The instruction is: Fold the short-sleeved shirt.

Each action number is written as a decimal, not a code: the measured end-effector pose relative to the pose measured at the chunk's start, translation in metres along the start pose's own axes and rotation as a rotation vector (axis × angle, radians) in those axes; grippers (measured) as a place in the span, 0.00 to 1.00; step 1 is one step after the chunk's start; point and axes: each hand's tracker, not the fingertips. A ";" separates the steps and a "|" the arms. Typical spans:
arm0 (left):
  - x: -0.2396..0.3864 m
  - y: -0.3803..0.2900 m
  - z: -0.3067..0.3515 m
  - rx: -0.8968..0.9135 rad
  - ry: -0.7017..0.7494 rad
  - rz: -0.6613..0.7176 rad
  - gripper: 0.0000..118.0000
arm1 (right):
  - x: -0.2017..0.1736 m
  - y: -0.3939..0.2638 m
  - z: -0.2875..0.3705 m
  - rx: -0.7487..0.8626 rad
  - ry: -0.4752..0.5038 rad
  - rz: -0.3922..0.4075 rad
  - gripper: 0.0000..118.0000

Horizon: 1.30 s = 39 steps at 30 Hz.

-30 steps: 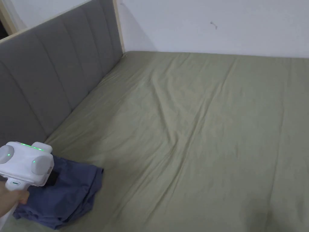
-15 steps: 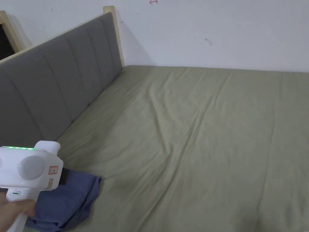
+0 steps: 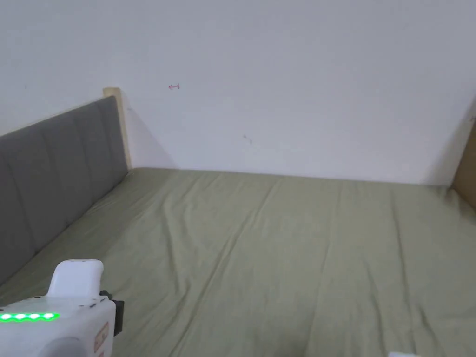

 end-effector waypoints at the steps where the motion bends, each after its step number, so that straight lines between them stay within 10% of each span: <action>1: 0.011 0.002 0.010 0.045 -0.003 0.005 0.00 | 0.000 0.005 0.012 0.078 -0.026 -0.014 0.01; 12: 0.102 0.000 0.097 0.366 0.007 -0.001 0.00 | -0.030 0.049 0.108 0.543 -0.150 0.128 0.01; 28: 0.124 -0.017 0.121 0.502 -0.063 -0.049 0.00 | -0.032 0.036 0.115 0.561 -0.284 0.152 0.02; 34: 0.118 -0.015 0.107 0.439 -0.121 -0.009 0.41 | -0.026 0.039 0.108 0.528 -0.280 0.115 0.11; 37: 0.119 -0.018 0.101 0.425 -0.087 0.007 0.93 | -0.027 0.039 0.105 0.521 -0.289 0.126 0.60; 39: 0.118 -0.020 0.104 0.450 -0.092 0.025 0.97 | -0.026 0.039 0.104 0.518 -0.285 0.123 0.86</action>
